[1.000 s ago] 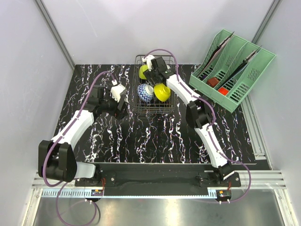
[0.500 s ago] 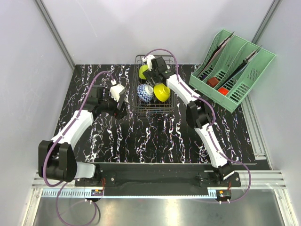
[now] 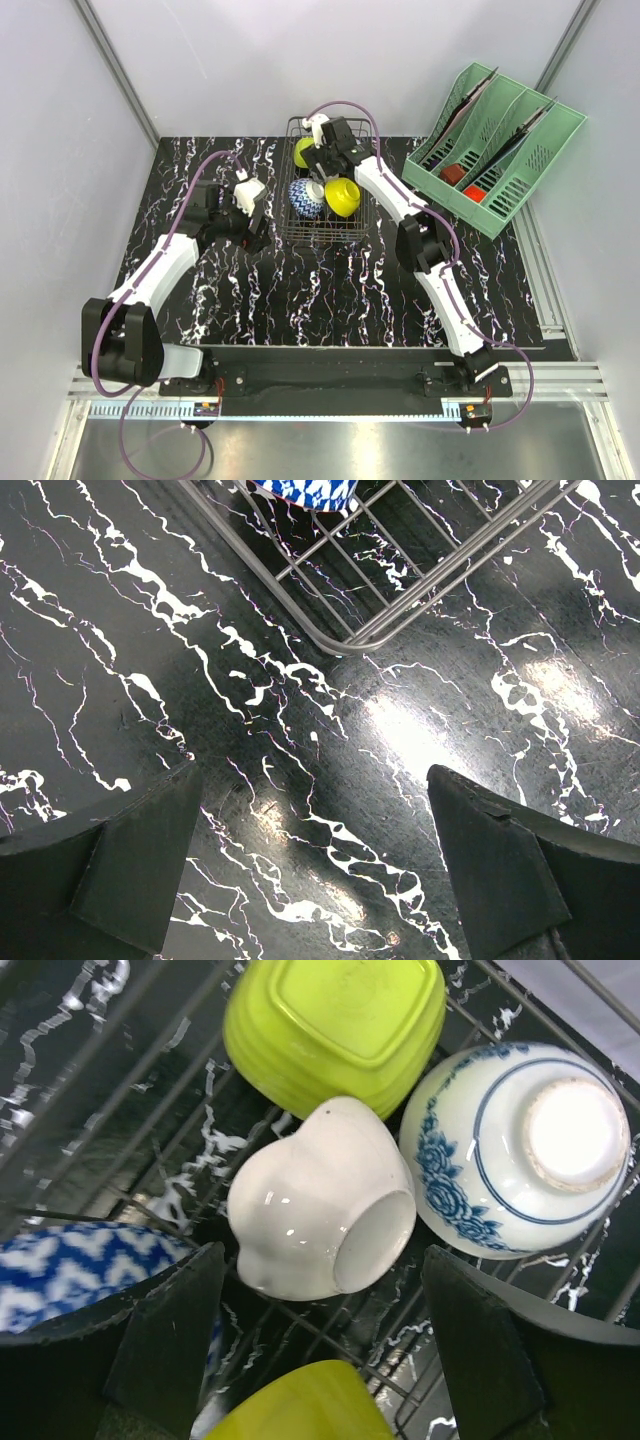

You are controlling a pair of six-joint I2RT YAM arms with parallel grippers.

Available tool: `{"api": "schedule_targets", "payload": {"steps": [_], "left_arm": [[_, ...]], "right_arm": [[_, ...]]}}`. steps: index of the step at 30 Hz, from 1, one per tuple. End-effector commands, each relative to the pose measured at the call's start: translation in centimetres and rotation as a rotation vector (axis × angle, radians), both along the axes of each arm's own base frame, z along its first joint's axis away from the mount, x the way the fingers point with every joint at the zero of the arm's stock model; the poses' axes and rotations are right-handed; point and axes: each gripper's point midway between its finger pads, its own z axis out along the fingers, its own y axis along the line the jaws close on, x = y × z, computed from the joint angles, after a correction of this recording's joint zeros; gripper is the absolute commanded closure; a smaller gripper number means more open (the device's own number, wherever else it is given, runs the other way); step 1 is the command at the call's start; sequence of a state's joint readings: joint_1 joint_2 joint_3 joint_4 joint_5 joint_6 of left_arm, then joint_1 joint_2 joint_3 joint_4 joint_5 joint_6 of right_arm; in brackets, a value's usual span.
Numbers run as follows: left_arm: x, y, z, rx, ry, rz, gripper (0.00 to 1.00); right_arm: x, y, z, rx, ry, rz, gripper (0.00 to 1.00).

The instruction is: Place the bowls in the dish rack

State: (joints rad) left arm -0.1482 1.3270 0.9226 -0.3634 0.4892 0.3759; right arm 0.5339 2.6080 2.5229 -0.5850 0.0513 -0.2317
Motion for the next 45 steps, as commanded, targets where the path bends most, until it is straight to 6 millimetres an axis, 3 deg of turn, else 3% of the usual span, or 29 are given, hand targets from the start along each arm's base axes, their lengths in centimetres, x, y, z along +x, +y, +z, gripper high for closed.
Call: {"api": "schedule_targets", "payload": {"steps": [1, 15, 20, 22, 24, 25, 27, 28, 29, 30, 31, 32, 34, 35, 37, 38, 40, 41, 45], "left_arm": [[1.1, -0.4, 2.0, -0.032, -0.079, -0.011, 0.01], [1.4, -0.3, 1.8, -0.029, -0.077, -0.006, 0.01], [2.7, 0.5, 1.4, 0.022, -0.078, 0.037, 0.01], [3.4, 0.9, 1.0, 0.046, -0.066, 0.052, 0.01], [4.0, 0.9, 1.2, 0.051, -0.069, 0.054, 0.01], [4.3, 0.9, 1.3, 0.048, -0.067, 0.058, 0.01], [4.8, 0.6, 1.7, 0.033, -0.061, 0.057, 0.01], [5.0, 0.5, 2.0, 0.026, -0.065, 0.057, 0.01], [5.2, 0.3, 2.3, 0.011, -0.06, 0.061, 0.01], [5.8, 0.2, 3.0, 0.002, -0.066, 0.064, 0.01], [6.0, 0.3, 3.3, -0.008, -0.069, 0.066, 0.01], [6.2, 0.2, 3.7, -0.019, -0.071, 0.066, 0.01], [7.0, 0.0, 4.7, -0.023, -0.092, 0.065, 0.01], [7.4, 0.1, 4.8, -0.019, -0.095, 0.075, 0.01], [8.3, 0.0, 4.8, -0.018, -0.086, 0.076, 0.01], [8.5, 0.0, 4.5, -0.014, -0.078, 0.078, 0.01], [9.2, -0.4, 3.6, -0.013, -0.054, 0.074, 0.01], [9.3, -0.6, 3.3, -0.01, -0.048, 0.07, 0.01], [9.9, -1.6, 0.9, 0.02, -0.003, 0.059, 0.01]], "right_arm": [[-1.3, 2.9, 8.9, 0.153, -0.089, 0.053, 0.12], [0.2, 1.0, 11.2, 0.099, -0.19, -0.025, 0.12], [0.8, -1.1, 12.0, 0.125, -0.19, -0.113, 0.1], [0.8, -2.3, 12.9, 0.155, -0.176, -0.146, 0.03], [-0.2, -3.2, 14.1, 0.165, -0.155, -0.15, 0.0], [-0.6, -4.1, 15.8, 0.184, -0.164, -0.153, 0.0], [-1.7, -5.0, 15.5, 0.179, -0.117, -0.147, 0.0], [-2.5, -5.8, 17.4, 0.192, -0.132, -0.147, 0.0], [-3.1, -6.4, 16.2, 0.17, -0.1, -0.154, 0.0], [-3.6, -6.9, 16.3, 0.158, -0.096, -0.146, 0.0], [-4.8, -7.2, 18.3, 0.169, -0.115, -0.118, 0.01], [-5.5, -7.8, 16.7, 0.134, -0.084, -0.116, 0.0], [-6.7, -9.2, 18.0, 0.112, -0.106, -0.132, 0.0], [-7.3, -10.0, 16.3, 0.08, -0.075, -0.146, 0.0], [-8.3, -11.3, 16.5, 0.075, -0.075, -0.166, 0.0], [-8.9, -11.9, 14.4, 0.052, -0.035, -0.169, 0.03], [-9.9, -12.6, 13.7, 0.036, -0.023, -0.175, 0.05], [-10.7, -12.8, 11.7, 0.015, 0.018, -0.171, 0.06], [-12.4, -13.6, 9.2, -0.006, 0.058, -0.169, 0.07]]}}
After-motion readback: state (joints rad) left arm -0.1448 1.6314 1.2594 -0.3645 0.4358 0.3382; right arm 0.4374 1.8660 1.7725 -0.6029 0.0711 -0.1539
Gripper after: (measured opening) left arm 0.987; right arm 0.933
